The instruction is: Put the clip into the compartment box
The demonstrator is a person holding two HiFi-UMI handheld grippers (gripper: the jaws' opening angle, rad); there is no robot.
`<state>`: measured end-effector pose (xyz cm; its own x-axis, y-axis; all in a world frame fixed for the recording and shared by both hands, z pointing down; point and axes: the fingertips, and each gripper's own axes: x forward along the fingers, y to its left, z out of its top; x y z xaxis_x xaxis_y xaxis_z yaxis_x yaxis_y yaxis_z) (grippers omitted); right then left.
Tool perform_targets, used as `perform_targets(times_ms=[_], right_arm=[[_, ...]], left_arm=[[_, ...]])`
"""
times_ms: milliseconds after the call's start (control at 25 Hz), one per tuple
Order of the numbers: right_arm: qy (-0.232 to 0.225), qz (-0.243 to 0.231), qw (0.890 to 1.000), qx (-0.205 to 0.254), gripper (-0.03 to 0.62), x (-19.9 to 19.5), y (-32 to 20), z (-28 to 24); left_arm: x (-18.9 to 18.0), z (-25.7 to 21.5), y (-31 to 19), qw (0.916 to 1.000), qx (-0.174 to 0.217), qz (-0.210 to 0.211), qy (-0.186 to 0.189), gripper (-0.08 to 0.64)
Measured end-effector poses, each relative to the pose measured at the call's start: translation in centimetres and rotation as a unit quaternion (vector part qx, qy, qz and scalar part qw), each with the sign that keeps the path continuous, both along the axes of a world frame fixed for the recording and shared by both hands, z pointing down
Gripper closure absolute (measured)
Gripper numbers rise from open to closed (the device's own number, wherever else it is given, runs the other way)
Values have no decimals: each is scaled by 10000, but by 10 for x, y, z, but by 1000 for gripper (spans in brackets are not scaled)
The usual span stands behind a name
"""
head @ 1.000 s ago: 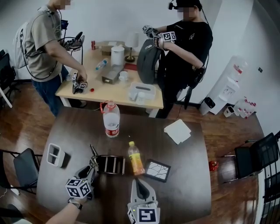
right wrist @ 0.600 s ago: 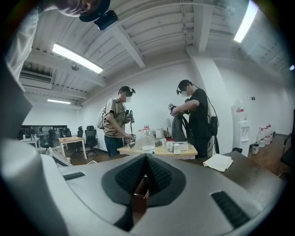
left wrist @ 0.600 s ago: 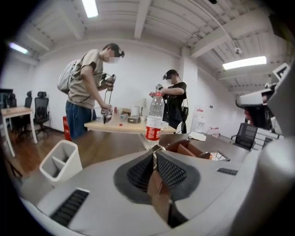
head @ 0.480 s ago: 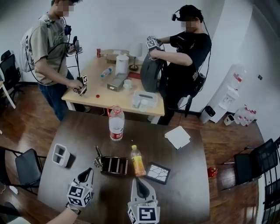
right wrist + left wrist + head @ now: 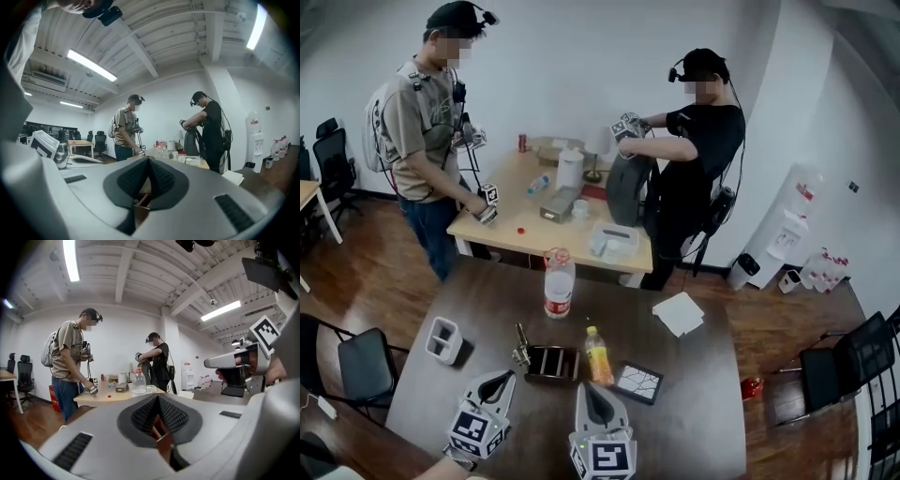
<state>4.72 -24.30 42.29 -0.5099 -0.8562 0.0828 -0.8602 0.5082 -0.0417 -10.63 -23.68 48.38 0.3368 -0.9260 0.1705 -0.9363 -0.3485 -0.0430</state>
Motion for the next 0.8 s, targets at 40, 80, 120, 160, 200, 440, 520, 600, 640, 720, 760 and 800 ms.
perform_targets(times_ms=[40,80,120,160,200,440,520,600,640,720,760,800], right_arm=[[-9,-51,10000,-26,595,-3,3,-5],[-16,-85,10000,-10,595,-6,5,-10],[-28,-107,9999,30,595,-8,8,-13],[-38,-123,9999,76,595,-10,10,-17],[-37,-141,9998,112,595,-12,12,-19],[-10,-283,9993,239,595,-27,22,-28],[-9,-286,9993,236,595,-29,24,-29],[-21,-272,9994,231,595,-31,26,-29],[-29,-259,9994,231,595,-32,27,-29],[-35,-219,9995,232,595,-34,29,-28],[-23,-201,9995,237,595,-35,31,-27],[-3,-189,9995,243,595,-37,33,-27]], left_arm=[[2,-6,2,10000,80,24,-10,545],[4,-12,4,9998,177,53,-21,545],[6,-19,6,9996,280,83,-30,545],[7,-26,8,9992,371,110,-39,545],[9,-33,9,9989,446,129,-42,545],[7,-51,16,9979,627,166,27,545],[5,-53,19,9978,635,171,37,545],[4,-53,22,9978,631,184,37,545],[4,-53,23,9978,627,197,27,545],[3,-53,26,9978,626,239,-6,545],[2,-53,27,9976,641,265,-16,545],[1,-53,29,9973,667,293,-20,545]])
